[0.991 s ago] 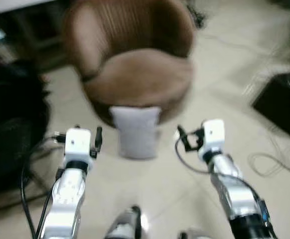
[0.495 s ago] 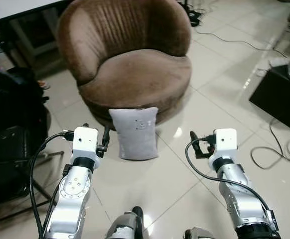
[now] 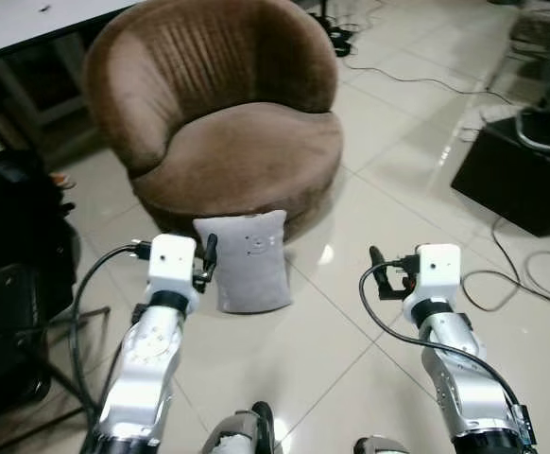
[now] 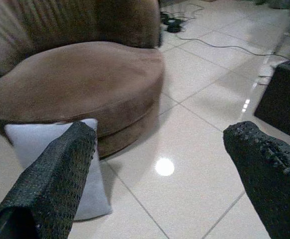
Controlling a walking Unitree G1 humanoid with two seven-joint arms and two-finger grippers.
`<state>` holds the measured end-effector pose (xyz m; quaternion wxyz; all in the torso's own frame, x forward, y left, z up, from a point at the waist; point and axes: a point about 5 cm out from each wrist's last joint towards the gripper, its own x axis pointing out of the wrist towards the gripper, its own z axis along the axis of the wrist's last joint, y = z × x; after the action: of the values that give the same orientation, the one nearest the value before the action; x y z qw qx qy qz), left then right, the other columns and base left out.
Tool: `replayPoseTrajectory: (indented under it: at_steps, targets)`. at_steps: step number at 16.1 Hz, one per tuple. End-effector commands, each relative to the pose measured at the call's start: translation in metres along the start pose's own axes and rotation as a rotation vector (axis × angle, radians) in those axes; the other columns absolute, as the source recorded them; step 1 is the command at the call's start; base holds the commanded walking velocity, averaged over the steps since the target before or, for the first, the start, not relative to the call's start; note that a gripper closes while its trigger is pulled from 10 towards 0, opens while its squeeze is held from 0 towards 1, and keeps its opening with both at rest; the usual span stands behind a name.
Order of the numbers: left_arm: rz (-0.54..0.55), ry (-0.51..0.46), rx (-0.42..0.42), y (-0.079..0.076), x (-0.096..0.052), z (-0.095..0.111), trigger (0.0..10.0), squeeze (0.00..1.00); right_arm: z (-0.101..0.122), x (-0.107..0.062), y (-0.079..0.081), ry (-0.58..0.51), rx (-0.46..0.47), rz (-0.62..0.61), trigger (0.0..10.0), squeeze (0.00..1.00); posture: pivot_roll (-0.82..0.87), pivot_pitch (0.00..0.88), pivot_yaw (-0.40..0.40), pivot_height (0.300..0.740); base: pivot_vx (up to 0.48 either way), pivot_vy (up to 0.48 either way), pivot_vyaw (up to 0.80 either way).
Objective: Move the pillow to the sofa from floor
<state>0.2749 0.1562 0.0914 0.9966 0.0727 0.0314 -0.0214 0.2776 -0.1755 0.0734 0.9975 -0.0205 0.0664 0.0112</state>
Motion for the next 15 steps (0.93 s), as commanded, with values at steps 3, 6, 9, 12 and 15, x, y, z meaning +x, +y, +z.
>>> replayPoseTrajectory:
  at_steps: [3,6,9,12,15]
  targets:
    - [0.036,0.032,-0.001,0.006,0.006,-0.005,10.0,0.00,0.004,0.000,-0.006,-0.001,0.014,-0.024,10.0,0.00,-0.09,0.131,0.115,0.740,0.000,0.000,0.00]
    - [0.036,0.003,0.011,0.006,0.010,0.000,10.0,0.00,0.005,0.001,-0.007,-0.002,0.016,-0.024,10.0,0.00,-0.09,0.130,0.116,0.740,0.000,0.000,0.00]
    - [0.034,-0.017,0.007,0.006,0.011,0.004,10.0,0.00,0.005,0.001,-0.003,-0.001,0.022,-0.012,10.0,0.00,-0.08,0.135,0.112,0.740,0.000,0.000,0.00]
    - [0.032,-0.026,0.001,0.006,0.011,0.005,10.0,0.00,0.006,0.003,-0.003,-0.004,0.025,-0.008,10.0,0.00,-0.08,0.134,0.105,0.740,0.089,0.000,0.00]
    - [0.037,-0.027,-0.006,0.007,0.009,0.005,10.0,0.00,0.006,0.002,-0.003,-0.004,0.027,-0.006,10.0,0.00,-0.07,0.140,0.100,0.740,0.280,0.000,0.00]
